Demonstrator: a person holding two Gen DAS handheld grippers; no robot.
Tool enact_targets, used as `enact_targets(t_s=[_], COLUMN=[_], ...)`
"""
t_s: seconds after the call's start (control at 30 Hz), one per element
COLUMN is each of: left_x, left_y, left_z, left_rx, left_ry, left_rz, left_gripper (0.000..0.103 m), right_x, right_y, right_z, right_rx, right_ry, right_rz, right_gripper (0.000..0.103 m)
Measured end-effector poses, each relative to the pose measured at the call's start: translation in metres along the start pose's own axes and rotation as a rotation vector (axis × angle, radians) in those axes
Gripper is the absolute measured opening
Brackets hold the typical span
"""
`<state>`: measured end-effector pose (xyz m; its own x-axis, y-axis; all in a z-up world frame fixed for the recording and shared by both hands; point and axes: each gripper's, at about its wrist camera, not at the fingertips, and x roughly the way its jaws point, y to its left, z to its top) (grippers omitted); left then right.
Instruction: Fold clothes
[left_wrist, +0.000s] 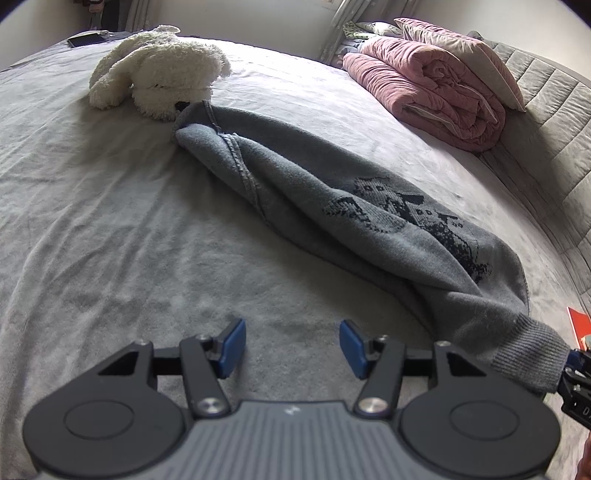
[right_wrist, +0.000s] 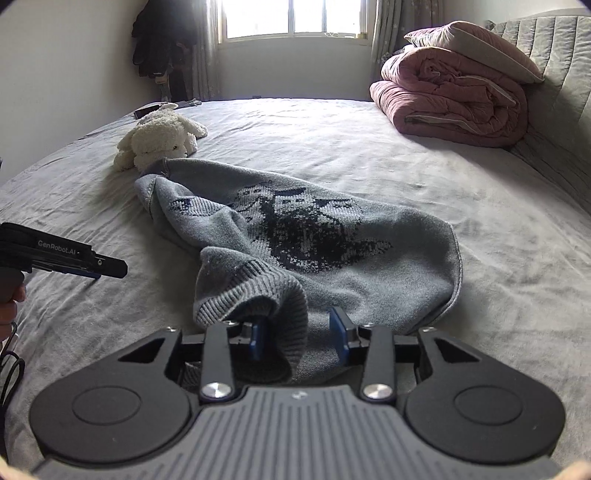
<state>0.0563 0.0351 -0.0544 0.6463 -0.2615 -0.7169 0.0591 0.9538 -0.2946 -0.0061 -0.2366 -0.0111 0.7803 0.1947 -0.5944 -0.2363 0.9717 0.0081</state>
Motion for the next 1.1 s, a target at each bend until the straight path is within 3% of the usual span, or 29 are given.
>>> enact_targets(t_s=[0.27,0.6,0.8,0.83,0.87,0.9,1.1], left_x=[-0.001,-0.005,-0.006,-0.006,-0.006,-0.006,-0.006], left_y=[-0.001,0.013,0.023,0.023,0.023,0.023,0.026], left_z=[-0.003,0.001,0.003,0.003,0.003,0.004,0.007], left_rx=[0.024,-0.024,-0.047,-0.046,-0.046,-0.048,-0.088], left_ry=[0.021,0.03,0.032,0.032,0.033,0.032,0.029], left_rz=[-0.028,-0.015,-0.013,-0.014,-0.015,-0.017,-0.05], left_gripper=[0.076,0.076,0.076,0.076,0.076,0.076,0.07], right_x=[-0.018,0.004,0.016,0.018,0.02,0.021,0.006], right_y=[0.031,0.081,0.092,0.091,0.09,0.087,0.066], right_z=[0.009,0.012,0.007,0.007,0.007,0.008,0.02], right_rx=[-0.13,-0.266,-0.301,-0.295,-0.288,-0.27,-0.172], right_ry=[-0.092,-0.07,-0.046,-0.045,-0.045,-0.044,-0.123], right_rz=[0.082,0.254,0.247,0.236,0.225,0.218,0.152], right_gripper=[0.041,0.041,0.041,0.034,0.016,0.011,0.01])
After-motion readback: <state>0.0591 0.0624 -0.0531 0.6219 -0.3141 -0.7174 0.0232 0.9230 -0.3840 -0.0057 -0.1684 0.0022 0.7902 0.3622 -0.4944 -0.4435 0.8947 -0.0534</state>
